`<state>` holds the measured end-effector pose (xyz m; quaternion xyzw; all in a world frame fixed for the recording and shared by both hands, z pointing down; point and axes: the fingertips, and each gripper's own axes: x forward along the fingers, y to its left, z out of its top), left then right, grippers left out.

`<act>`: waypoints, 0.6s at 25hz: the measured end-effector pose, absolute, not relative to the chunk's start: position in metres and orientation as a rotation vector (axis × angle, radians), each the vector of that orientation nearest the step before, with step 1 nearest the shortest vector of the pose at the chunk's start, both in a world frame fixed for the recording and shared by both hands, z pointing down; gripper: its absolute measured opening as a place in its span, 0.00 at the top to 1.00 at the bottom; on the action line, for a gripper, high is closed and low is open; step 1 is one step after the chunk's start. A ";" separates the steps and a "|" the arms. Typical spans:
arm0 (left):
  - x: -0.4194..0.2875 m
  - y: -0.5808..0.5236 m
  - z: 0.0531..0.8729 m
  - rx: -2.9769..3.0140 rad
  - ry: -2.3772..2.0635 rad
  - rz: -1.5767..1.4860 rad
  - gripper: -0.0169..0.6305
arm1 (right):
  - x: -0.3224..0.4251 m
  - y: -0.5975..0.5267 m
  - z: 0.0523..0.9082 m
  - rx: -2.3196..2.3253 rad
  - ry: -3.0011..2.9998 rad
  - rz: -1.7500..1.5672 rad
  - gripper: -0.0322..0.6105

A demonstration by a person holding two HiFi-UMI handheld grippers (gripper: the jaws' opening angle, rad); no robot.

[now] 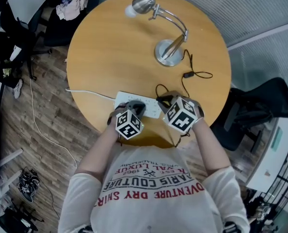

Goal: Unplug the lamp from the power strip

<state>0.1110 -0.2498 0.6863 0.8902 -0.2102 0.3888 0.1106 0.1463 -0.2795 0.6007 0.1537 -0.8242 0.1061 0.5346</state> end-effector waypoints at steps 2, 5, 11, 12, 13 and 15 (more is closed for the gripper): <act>0.112 -0.252 0.687 2.608 -0.621 1.145 0.93 | 0.153 -0.289 0.597 0.383 -1.958 0.238 0.84; 0.114 -0.251 0.688 2.619 -0.607 1.149 0.93 | 0.158 -0.286 0.595 0.441 -1.985 0.255 0.84; 0.111 -0.249 0.688 2.659 -0.636 1.209 0.93 | 0.161 -0.275 0.584 0.597 -2.070 0.284 0.84; 0.111 -0.250 0.688 2.658 -0.631 1.228 0.93 | 0.163 -0.273 0.581 0.623 -2.083 0.292 0.84; 0.110 -0.251 0.688 2.660 -0.627 1.253 0.93 | 0.164 -0.272 0.578 0.650 -2.095 0.299 0.84; 0.107 -0.254 0.685 2.664 -0.637 1.293 0.93 | 0.166 -0.270 0.572 0.703 -2.120 0.307 0.84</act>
